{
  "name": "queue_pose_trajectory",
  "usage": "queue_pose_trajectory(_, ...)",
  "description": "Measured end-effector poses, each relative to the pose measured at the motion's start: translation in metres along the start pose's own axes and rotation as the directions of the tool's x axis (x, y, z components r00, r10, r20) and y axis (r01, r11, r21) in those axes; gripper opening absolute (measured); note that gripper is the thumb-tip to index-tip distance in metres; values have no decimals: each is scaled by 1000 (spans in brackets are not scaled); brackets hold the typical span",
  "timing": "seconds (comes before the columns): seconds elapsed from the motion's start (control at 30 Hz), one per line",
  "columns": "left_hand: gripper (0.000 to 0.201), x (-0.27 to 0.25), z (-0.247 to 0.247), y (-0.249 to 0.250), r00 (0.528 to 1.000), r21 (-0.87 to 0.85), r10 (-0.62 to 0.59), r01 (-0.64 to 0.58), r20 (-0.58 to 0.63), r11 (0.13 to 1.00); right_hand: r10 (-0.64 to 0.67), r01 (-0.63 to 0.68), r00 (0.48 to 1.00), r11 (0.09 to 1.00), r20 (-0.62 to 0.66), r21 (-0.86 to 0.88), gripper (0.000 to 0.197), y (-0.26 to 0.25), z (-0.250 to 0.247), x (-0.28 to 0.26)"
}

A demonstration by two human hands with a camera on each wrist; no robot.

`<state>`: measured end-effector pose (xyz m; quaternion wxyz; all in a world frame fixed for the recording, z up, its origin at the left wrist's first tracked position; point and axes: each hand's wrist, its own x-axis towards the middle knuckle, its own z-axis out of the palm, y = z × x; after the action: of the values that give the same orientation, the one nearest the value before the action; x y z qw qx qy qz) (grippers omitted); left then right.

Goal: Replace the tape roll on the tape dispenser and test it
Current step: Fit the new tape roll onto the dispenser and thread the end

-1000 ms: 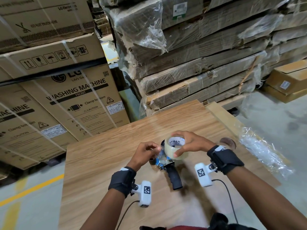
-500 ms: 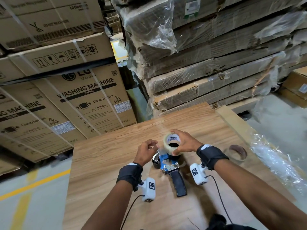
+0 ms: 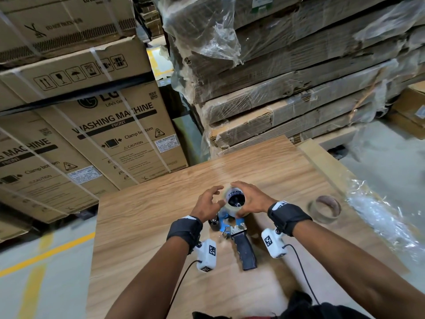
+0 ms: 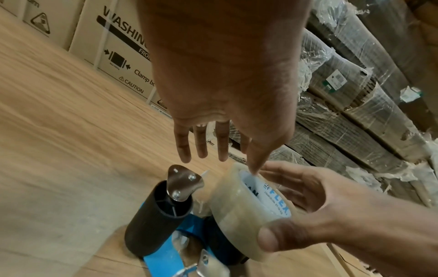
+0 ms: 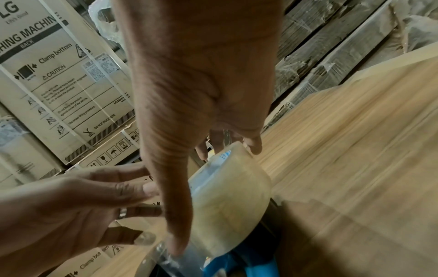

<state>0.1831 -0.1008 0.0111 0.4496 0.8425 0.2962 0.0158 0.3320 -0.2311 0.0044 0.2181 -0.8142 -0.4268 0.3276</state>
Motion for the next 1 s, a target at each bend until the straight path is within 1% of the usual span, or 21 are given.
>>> queue_pose_trajectory(0.1,61,5,3,2,999,45,-22,20,45,999,37,-37,999,999,15,16,124,4,-9,3)
queue_pose_trajectory(0.17,67,7,5,2,998,58,-28,25,63,998,81,-81,997,997,13,14,120,9,-16,5)
queue_pose_trajectory(0.27,69,9,8,0,997,76,-28,22,71,997,147,-148,989,989,23,4,115,11,-23,6)
queue_pose_trajectory(0.4,71,8,10,-5,997,49,-46,43,62,998,205,-205,978,979,22,3,122,8,-22,8)
queue_pose_trajectory(0.5,71,8,11,-8,998,28,-41,40,40,999,214,-214,977,977,9,12,119,9,-19,11)
queue_pose_trajectory(0.63,73,9,13,-11,999,-1,-39,39,28,999,227,-225,974,972,-10,73,117,15,-13,10)
queue_pose_trajectory(0.83,79,14,14,-15,999,38,-43,42,7,998,231,-226,972,968,-37,113,117,19,-6,4)
queue_pose_trajectory(1.0,80,22,10,-15,998,67,-61,59,28,996,249,-245,968,962,-22,122,121,19,-7,5)
